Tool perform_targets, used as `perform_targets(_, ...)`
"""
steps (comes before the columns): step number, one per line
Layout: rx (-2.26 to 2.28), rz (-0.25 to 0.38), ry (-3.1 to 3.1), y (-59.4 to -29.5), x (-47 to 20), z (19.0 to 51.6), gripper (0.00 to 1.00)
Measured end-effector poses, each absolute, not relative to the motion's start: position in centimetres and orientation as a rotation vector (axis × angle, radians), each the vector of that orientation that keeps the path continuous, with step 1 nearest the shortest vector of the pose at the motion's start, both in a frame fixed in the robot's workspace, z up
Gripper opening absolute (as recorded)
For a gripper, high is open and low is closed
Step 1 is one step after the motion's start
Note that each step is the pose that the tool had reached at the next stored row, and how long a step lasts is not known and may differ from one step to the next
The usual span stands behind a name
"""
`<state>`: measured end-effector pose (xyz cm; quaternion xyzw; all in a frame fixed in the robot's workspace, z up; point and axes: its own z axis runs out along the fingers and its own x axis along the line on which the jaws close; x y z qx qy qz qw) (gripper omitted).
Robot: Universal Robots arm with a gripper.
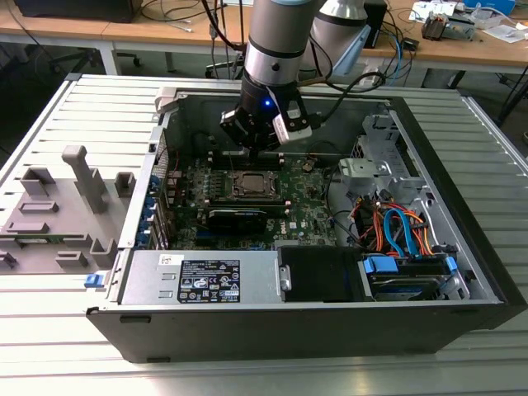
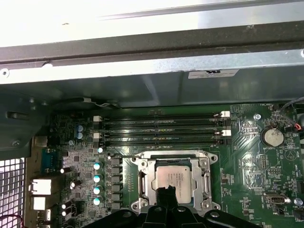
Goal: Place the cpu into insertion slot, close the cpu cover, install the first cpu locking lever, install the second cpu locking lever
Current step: 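Install the first cpu locking lever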
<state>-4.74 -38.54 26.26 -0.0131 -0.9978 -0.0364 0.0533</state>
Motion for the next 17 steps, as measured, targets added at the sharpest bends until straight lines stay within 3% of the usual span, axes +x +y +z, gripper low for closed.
perform_targets(17, 0.071, -0.124, -3.029, -38.53, -4.74, 26.26, 0.11)
